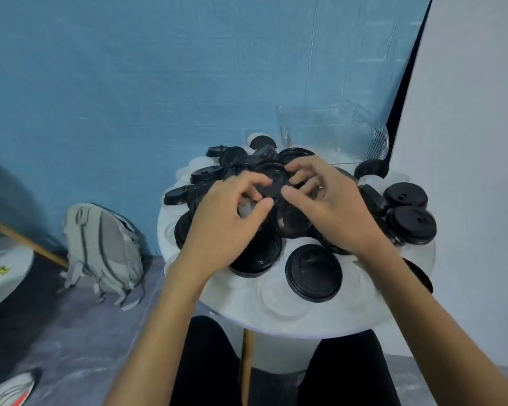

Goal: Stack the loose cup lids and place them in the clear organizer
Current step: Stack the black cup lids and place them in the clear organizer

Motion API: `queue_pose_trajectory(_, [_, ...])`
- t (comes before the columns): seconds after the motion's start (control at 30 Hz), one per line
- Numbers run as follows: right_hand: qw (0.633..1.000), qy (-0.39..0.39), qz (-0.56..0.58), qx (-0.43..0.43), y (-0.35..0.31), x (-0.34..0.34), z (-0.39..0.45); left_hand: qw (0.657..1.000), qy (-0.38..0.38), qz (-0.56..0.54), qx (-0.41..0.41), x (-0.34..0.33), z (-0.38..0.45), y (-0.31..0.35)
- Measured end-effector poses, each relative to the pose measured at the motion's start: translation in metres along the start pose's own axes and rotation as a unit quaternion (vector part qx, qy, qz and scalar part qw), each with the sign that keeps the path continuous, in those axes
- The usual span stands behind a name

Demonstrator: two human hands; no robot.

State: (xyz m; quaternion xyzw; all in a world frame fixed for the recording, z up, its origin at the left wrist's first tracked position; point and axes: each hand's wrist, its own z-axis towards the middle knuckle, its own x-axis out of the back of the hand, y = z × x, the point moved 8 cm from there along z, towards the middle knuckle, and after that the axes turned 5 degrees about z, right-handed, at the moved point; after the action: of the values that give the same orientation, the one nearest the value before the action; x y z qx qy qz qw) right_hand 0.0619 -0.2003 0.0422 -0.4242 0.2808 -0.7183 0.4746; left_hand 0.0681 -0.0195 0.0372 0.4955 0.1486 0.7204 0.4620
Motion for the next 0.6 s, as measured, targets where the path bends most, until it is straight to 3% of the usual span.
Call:
queue_pose_trajectory(0.07, [0.988, -0.026, -0.153, 0.023, 0.001, 0.0, -0.004, 0.985, -0.035, 0.166, -0.024, -0.005, -0.007, -0.003])
queue_pose_trajectory(0.17, [0.959, -0.083, -0.271, -0.013, 0.019, -0.001, -0.011, 0.961, -0.082, 0.263, 0.0, -0.012, -0.019, -0.023])
queue_pose_trajectory(0.3, [0.942, -0.12, -0.313, -0.017, 0.027, -0.006, -0.017, 0.956, -0.047, 0.29, 0.003, -0.006, -0.022, -0.025])
queue_pose_trajectory(0.6, [0.946, -0.092, -0.31, -0.007, 0.029, -0.009, -0.012, 0.974, 0.052, 0.219, 0.025, 0.004, -0.022, -0.031])
